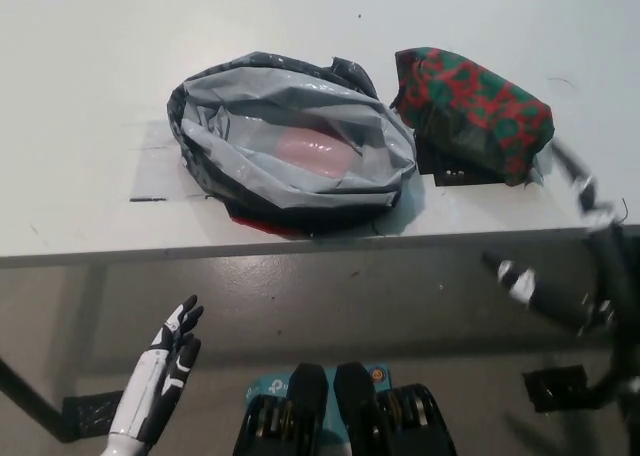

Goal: The robot uses its right hand to pick up a bag of coffee beans and puts it in the black plastic bag, then the robot grabs the top of the bag and lifts it.

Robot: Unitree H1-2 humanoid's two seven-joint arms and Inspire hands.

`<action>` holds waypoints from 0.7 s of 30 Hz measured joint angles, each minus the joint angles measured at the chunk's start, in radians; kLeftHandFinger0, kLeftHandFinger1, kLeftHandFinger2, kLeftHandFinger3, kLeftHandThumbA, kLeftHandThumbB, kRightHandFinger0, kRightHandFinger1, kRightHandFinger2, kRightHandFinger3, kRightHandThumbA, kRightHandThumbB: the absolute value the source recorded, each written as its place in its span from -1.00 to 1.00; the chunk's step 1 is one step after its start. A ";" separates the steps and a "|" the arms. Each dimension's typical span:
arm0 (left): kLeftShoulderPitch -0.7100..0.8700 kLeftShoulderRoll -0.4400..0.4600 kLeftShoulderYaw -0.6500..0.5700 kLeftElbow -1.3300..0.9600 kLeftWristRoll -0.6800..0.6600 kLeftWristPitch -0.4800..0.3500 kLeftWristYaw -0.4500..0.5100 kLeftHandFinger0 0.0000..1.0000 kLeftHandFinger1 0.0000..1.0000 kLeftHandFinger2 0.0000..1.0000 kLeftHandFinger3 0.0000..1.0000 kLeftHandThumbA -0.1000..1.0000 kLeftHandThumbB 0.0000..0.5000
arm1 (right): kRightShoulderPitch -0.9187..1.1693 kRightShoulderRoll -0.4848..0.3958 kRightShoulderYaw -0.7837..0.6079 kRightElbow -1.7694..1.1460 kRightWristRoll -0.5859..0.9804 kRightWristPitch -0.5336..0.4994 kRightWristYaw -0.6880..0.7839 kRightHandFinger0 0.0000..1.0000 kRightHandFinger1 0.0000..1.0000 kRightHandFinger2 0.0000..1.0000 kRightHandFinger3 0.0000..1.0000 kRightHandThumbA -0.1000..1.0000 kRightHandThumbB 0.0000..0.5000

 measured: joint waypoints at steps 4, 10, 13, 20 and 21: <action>0.005 0.000 -0.004 0.000 0.003 0.000 0.000 1.00 1.00 1.00 1.00 1.00 -0.19 | -0.163 -0.080 -0.002 0.021 -0.042 0.093 0.041 1.00 1.00 1.00 1.00 1.00 0.64; 0.006 0.000 -0.004 0.002 0.009 0.000 0.000 1.00 1.00 1.00 1.00 1.00 -0.15 | -0.396 -0.158 0.034 0.150 -0.090 0.185 0.103 1.00 1.00 1.00 1.00 1.00 0.72; 0.007 0.000 -0.006 0.002 0.011 0.000 0.000 1.00 1.00 1.00 1.00 1.00 -0.15 | -0.512 -0.176 0.074 0.262 -0.111 0.225 0.135 1.00 1.00 1.00 1.00 1.00 0.66; 0.015 0.000 -0.006 0.002 0.014 -0.001 0.000 1.00 1.00 1.00 1.00 1.00 -0.15 | -0.740 -0.171 0.191 0.601 -0.149 0.296 0.200 1.00 1.00 1.00 1.00 1.00 0.73; 0.019 0.000 -0.006 0.002 0.014 -0.002 0.000 1.00 1.00 1.00 1.00 1.00 -0.15 | -0.776 -0.167 0.213 0.669 -0.153 0.307 0.210 1.00 1.00 1.00 1.00 1.00 0.68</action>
